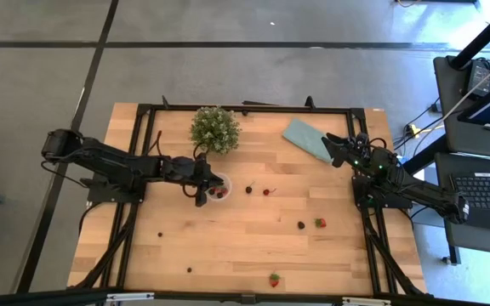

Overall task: Pick and placing Produce into tupperware
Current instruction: Put the red cherry into the transparent container

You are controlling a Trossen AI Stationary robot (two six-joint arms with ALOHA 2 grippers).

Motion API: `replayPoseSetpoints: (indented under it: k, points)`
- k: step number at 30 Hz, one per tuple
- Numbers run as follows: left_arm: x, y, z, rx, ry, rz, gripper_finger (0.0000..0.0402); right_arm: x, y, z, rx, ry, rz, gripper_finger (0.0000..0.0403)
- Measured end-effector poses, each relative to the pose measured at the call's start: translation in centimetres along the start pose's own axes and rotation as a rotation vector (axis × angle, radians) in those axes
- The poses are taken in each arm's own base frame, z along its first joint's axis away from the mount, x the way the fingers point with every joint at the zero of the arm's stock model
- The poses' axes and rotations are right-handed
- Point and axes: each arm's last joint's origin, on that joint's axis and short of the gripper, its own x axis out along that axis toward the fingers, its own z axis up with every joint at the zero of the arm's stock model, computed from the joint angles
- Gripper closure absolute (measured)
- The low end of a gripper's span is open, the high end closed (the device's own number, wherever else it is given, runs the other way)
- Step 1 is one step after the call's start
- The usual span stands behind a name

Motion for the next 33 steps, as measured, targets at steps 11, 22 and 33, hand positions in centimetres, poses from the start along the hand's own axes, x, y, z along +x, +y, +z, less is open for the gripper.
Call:
replayPoseSetpoints:
  k: [11, 22, 33]
  points:
    - [0.0, -0.6, 2.5, 0.072, -0.058, -0.099, 0.0249, 0.0, 0.0, 0.0, -0.001, 0.0, 0.0, 0.0115]
    - [-1.9, -2.3, 12.8, -0.054, -0.342, -0.249, 0.0145, 0.0, 0.0, 0.0, 0.004, -0.001, 0.001, 0.0115]
    - [-10.8, -1.8, 15.7, -0.039, -0.494, -0.203, 0.015, -0.8, 3.3, 3.1, -0.149, 0.008, 0.405, 0.0115]
